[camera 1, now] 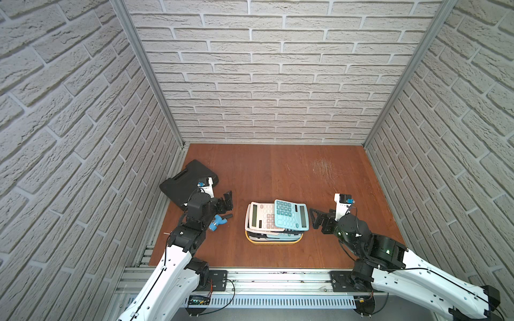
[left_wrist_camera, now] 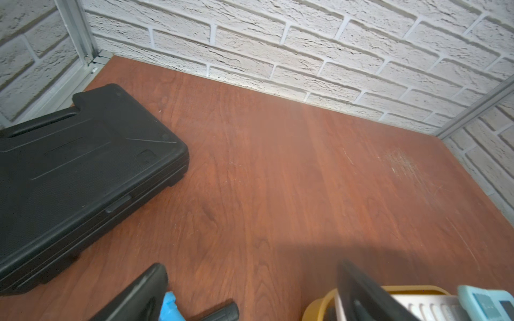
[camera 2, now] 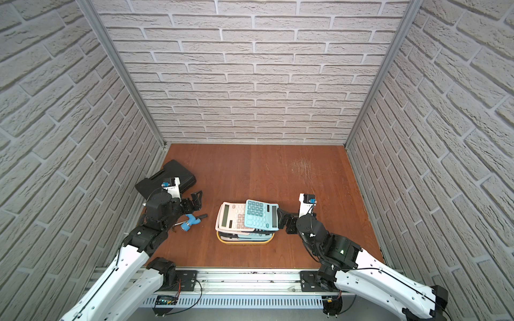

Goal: Put the calculator in the storage box
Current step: Place the calculator in the storage box, then reset both arms

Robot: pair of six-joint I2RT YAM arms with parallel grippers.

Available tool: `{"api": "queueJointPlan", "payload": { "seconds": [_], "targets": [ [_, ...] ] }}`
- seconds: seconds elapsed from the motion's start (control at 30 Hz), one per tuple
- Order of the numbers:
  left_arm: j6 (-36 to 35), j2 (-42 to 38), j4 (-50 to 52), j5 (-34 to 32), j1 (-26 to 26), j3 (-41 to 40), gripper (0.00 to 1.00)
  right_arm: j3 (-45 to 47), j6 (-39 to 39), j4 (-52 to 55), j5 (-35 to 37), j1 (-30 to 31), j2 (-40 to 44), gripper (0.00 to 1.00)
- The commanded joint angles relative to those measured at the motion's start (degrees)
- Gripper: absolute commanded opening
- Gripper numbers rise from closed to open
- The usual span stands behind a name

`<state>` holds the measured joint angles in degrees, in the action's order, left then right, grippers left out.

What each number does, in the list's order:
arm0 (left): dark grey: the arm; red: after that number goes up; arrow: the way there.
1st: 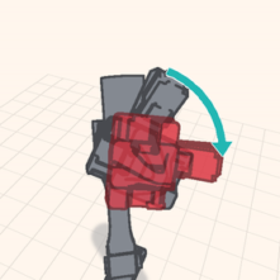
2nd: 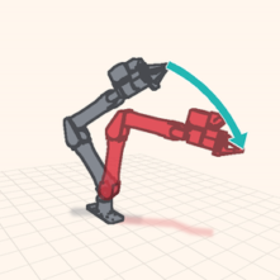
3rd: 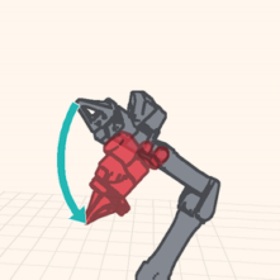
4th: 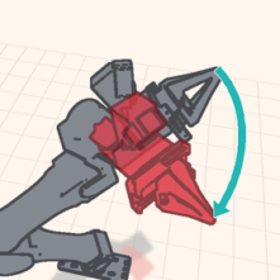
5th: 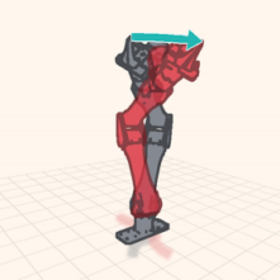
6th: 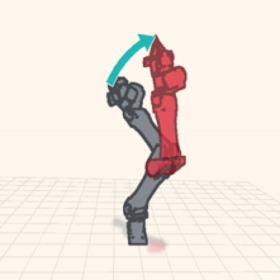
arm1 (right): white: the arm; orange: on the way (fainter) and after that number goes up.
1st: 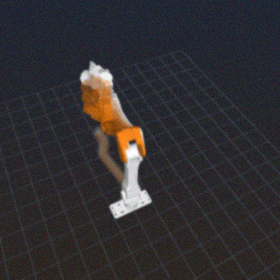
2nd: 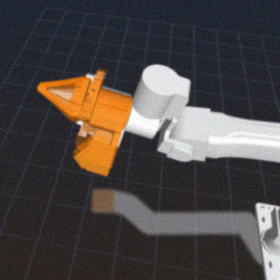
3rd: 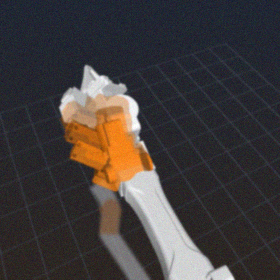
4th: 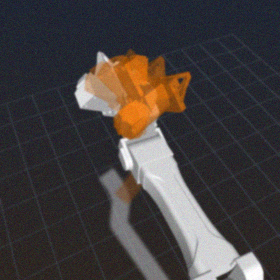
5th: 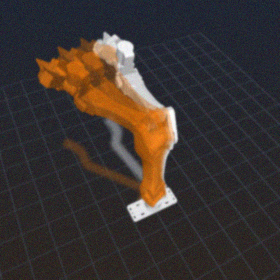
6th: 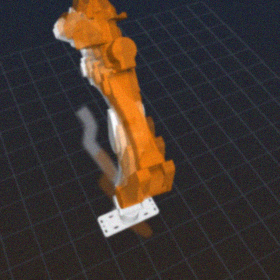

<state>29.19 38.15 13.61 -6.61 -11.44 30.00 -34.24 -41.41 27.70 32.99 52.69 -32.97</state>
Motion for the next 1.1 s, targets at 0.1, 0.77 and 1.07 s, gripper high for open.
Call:
{"api": "queueJointPlan", "payload": {
  "seconds": [0.1,0.77,1.07],
  "targets": [
    [-4.1,-3.1,-0.7,-5.8,2.7,0.2,0.98,-1.8,17.8,-4.7,7.2,0.4,0.5,1.00],
    [-24.6,-7.4,-26.9,-6.8,6.0,-17.0,0.98,2.7,33.3,-27.0,-10.1,-27.1,-11.5,0.99],
    [-26.6,8.8,-38.1,-5.2,11.2,-17.1,0.98,10.2,29.3,-42.8,-19.2,-44.3,-19.4,0.99]
  ]
}}
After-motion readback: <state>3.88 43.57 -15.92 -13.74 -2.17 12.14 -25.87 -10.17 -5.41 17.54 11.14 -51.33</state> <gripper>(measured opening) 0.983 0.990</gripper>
